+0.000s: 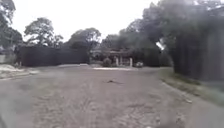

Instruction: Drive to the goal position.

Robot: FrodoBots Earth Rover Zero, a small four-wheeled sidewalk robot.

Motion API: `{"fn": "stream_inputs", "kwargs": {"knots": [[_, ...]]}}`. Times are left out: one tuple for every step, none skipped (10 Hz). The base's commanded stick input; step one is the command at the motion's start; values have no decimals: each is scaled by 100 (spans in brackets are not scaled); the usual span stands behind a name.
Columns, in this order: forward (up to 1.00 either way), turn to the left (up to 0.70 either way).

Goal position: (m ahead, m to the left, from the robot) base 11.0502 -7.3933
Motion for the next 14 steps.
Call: {"fn": "stream_inputs", "kwargs": {"knots": [[70, 0], [70, 0], [70, 0], [70, 0], [70, 0], [70, 0], [70, 0], [70, 0], [70, 0], [70, 0], [70, 0], [70, 0], [70, 0], [70, 0]]}}
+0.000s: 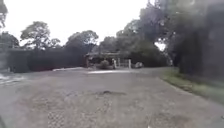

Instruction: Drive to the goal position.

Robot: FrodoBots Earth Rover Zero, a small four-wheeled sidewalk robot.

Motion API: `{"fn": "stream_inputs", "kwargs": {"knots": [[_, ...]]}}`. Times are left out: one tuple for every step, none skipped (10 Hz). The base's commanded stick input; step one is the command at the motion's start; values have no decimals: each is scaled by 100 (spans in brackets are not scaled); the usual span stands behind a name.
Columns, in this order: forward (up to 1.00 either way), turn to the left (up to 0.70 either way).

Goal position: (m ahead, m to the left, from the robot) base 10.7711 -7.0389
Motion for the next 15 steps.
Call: {"fn": "stream_inputs", "kwargs": {"knots": [[70, 0], [70, 0], [70, 0], [70, 0], [70, 0], [70, 0], [70, 0], [58, -12], [41, -29], [24, -46], [8, -62], [0, -70], [0, -70], [0, -70], [0, -70]]}}
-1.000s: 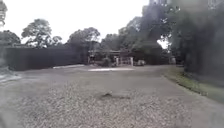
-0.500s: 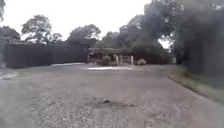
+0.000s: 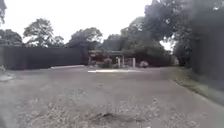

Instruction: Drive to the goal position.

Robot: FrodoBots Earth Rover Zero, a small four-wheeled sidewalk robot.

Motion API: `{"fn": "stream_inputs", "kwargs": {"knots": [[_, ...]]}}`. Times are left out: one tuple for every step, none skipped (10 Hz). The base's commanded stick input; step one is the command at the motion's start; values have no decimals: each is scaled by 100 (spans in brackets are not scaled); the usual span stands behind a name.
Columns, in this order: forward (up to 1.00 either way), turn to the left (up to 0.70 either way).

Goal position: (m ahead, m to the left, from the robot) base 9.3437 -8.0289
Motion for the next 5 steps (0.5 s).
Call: {"fn": "stream_inputs", "kwargs": {"knots": [[8, -66], [61, -39], [70, -35], [70, -35], [70, -35]]}}
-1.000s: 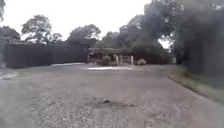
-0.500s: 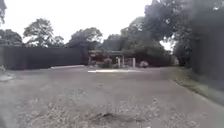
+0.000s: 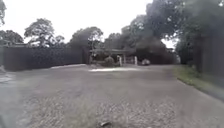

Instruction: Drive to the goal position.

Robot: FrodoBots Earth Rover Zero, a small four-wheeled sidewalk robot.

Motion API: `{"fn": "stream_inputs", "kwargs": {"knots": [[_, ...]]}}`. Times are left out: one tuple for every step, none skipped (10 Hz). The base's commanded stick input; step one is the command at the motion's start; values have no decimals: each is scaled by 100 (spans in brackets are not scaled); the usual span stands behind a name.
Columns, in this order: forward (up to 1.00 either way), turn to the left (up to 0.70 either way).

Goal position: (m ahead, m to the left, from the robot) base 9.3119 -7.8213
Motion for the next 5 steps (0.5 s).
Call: {"fn": "stream_inputs", "kwargs": {"knots": [[70, -35], [70, -35], [70, -35], [70, -35], [70, -35]]}}
